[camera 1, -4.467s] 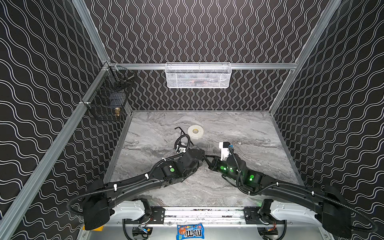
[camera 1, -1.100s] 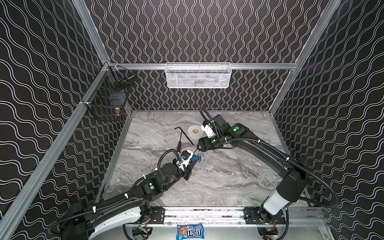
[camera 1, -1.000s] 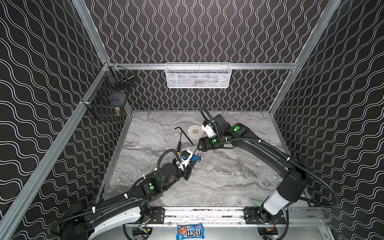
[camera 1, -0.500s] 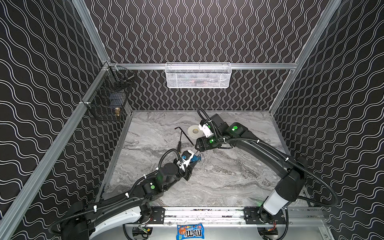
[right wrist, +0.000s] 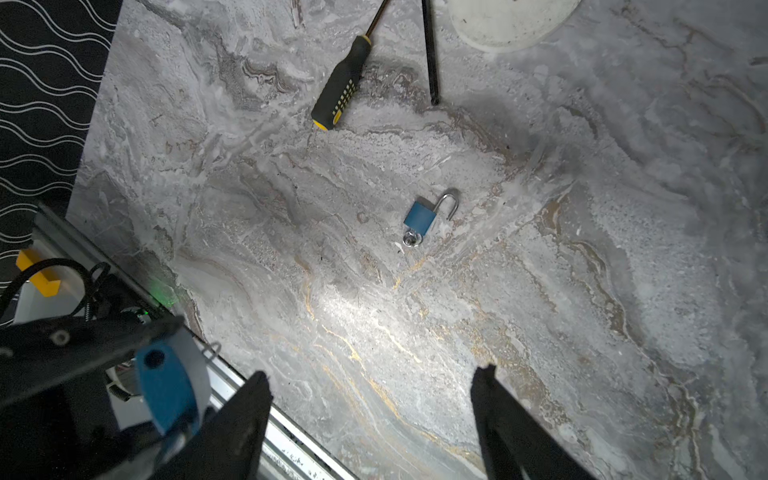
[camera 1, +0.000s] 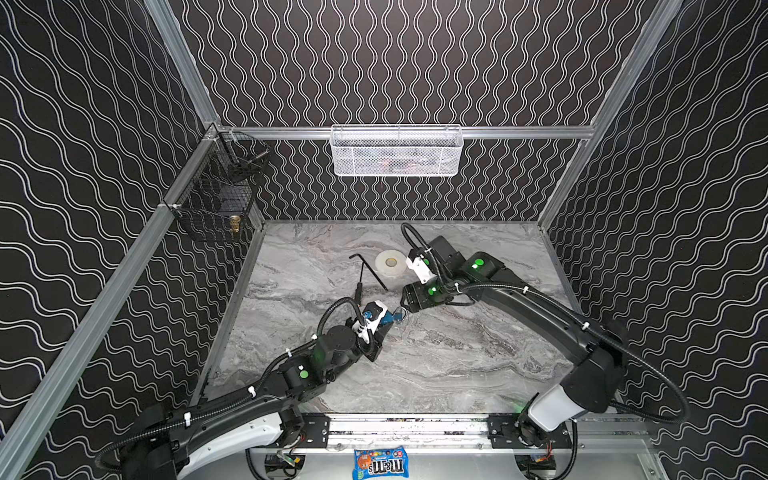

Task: Unlock with the key
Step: 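Lower the open padlock with the left gripper and release it on the table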

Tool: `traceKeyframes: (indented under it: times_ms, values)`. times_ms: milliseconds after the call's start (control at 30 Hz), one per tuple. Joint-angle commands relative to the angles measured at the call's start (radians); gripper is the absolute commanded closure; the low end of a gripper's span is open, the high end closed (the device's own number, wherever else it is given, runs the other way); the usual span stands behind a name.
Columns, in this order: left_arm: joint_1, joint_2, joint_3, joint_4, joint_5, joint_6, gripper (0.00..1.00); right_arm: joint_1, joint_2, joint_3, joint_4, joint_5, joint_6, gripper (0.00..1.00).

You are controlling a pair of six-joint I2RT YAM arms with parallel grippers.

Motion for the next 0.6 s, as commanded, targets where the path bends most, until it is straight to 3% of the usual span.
traceKeyframes:
  times_ms: [0, 167, 300, 567]
  values:
    - [0.000, 0.018, 0.022, -0.034, -0.024, -0.067, 1.00, -0.036, -0.040, -0.060, -0.001, 0.019, 0.021, 0.21]
    - [-0.004, 0.118, 0.131, -0.360, -0.034, -0.266, 1.00, -0.101, -0.136, -0.239, 0.110, 0.093, 0.073, 0.19]
    - [-0.021, 0.246, 0.180, -0.527, 0.014, -0.382, 1.00, -0.173, -0.196, -0.384, 0.251, 0.007, 0.123, 0.19]
    - [-0.041, 0.478, 0.232, -0.579, 0.080, -0.365, 1.00, -0.203, -0.221, -0.474, 0.339, -0.018, 0.133, 0.18]
